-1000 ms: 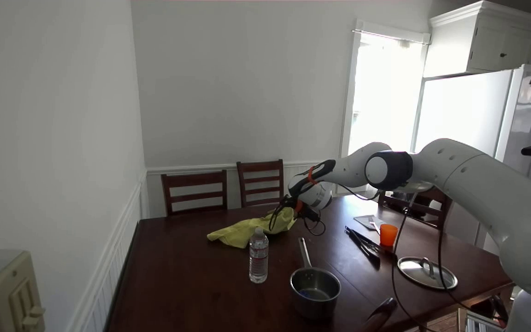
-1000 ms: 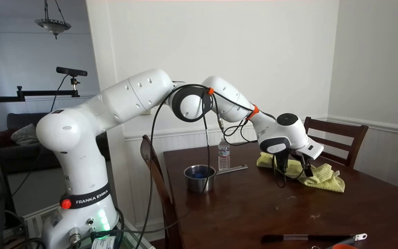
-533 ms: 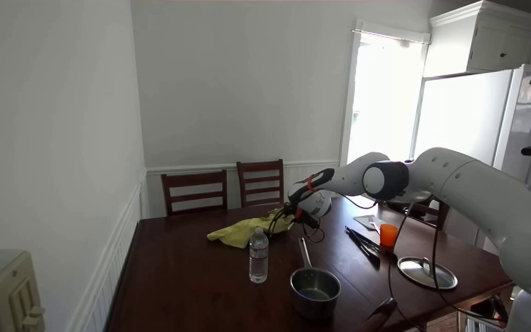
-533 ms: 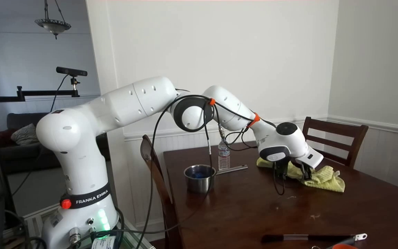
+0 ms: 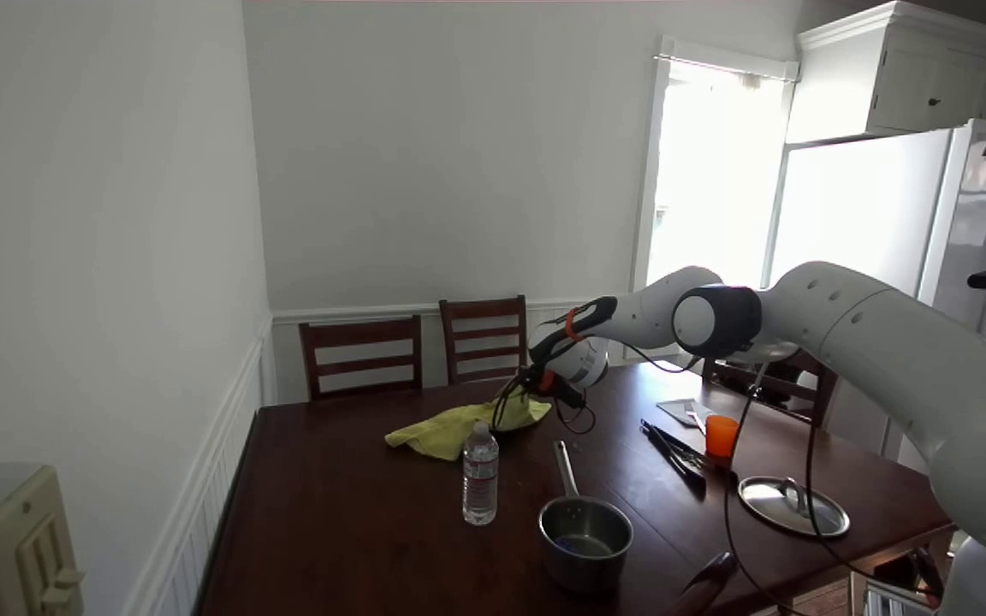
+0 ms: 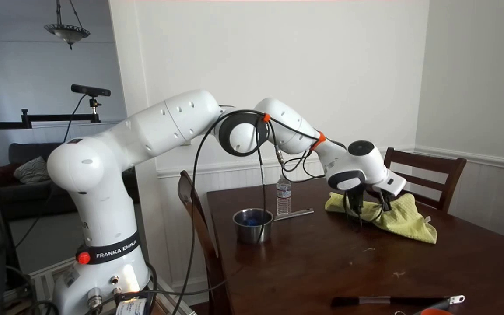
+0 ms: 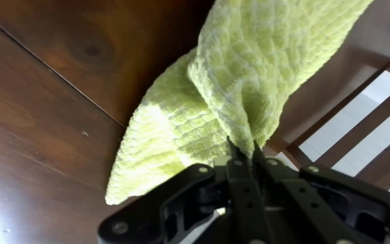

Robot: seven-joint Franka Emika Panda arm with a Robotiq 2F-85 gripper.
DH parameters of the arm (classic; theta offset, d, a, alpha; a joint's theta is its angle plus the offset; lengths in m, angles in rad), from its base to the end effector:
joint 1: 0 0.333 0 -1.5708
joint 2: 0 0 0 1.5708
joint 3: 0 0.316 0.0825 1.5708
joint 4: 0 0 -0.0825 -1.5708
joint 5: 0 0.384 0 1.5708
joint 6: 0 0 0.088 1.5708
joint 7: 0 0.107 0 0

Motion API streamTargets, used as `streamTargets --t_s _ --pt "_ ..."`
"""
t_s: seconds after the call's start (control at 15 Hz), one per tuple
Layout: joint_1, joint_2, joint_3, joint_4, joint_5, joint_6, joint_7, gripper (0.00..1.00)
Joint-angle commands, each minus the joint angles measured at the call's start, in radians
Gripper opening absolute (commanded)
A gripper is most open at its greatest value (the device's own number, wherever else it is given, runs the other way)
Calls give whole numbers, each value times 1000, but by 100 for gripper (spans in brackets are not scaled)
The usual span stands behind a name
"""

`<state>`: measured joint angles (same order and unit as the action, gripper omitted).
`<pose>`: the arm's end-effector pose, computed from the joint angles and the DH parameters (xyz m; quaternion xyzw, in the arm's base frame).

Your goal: Pick up the light green towel and spread it evenly on the table

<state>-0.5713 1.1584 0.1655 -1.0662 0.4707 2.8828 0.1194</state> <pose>0.7071 -0.3943 0.1821 -0.7966 0.4850 -0.3336 0.1378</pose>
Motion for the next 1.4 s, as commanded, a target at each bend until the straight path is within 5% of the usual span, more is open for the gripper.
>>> streamTargets --t_s 0.0,0.4,0.6,0.93,1.0,1.33 --pt "-23 -226 33 -232 -16 -18 -122 2" --pt "1 -468 14 -462 18 -26 -160 2" --pt "69 -574 -84 -589 -35 -56 -113 2" --pt "330 -730 -418 -826 -228 -5 138 2" --pt "233 -626 -300 -674 -154 -43 24 5" --pt "356 -686 -478 -769 -299 -77 150 1"
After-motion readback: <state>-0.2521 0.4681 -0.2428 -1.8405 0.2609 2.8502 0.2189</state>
